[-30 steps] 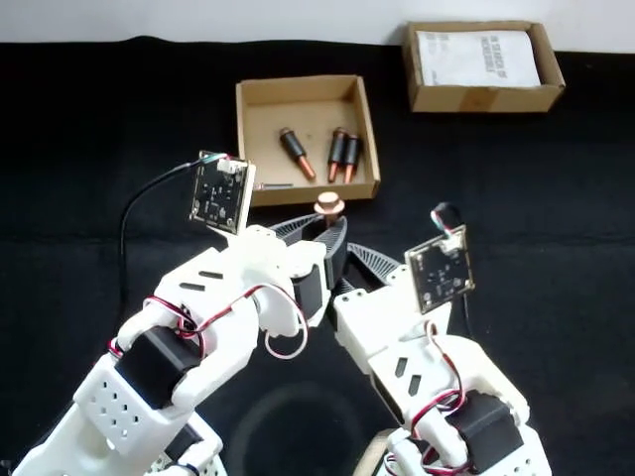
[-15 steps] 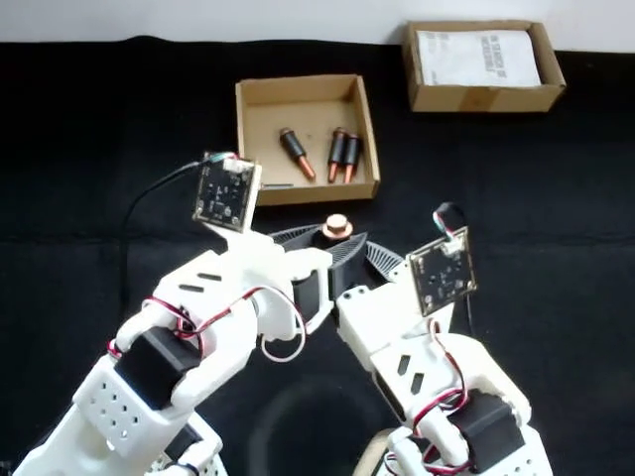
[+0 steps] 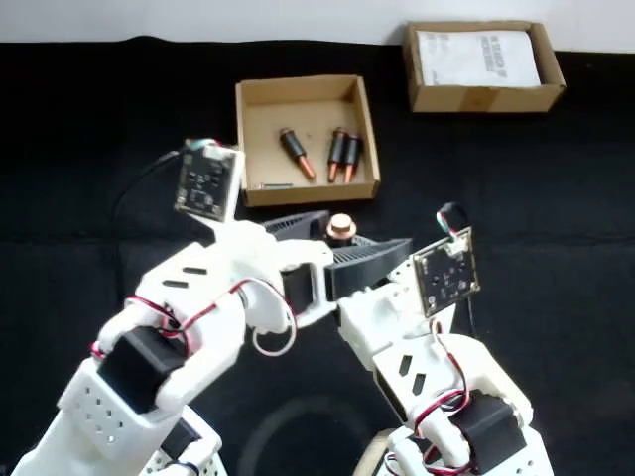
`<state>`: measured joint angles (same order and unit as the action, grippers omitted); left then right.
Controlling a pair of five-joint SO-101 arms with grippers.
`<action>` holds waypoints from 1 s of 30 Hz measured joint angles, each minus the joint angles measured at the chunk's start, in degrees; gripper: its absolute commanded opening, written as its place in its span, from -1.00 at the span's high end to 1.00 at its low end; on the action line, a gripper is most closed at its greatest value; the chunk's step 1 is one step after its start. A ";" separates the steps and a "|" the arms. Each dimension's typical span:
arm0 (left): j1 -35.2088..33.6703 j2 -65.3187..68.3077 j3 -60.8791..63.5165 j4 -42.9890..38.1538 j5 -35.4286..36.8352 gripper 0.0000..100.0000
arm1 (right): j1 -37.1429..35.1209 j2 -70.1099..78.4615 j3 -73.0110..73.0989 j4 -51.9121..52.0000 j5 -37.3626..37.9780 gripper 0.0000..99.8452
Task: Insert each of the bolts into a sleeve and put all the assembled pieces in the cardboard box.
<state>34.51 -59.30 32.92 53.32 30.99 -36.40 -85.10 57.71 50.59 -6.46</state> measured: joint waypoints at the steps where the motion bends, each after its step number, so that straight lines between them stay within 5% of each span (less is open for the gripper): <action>1: -0.53 -0.09 -1.32 0.00 0.00 0.22 | -0.09 0.00 0.79 0.00 0.00 0.99; 7: -8.62 -0.35 -5.63 0.00 0.00 0.32 | -0.18 0.09 1.67 0.00 0.00 0.99; 12: -22.42 -0.26 0.70 1.23 0.00 0.98 | -0.18 0.09 1.67 0.00 0.00 0.99; 20: -35.25 -0.18 22.68 1.23 -0.35 0.98 | 3.96 7.47 -4.57 -2.37 0.00 0.99; 30: -36.04 -0.18 45.10 -10.02 -4.66 0.98 | 6.68 54.86 -39.12 -4.31 0.00 0.99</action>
<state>-1.54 -59.47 78.02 43.30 26.33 -29.71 -30.24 18.59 46.29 -6.46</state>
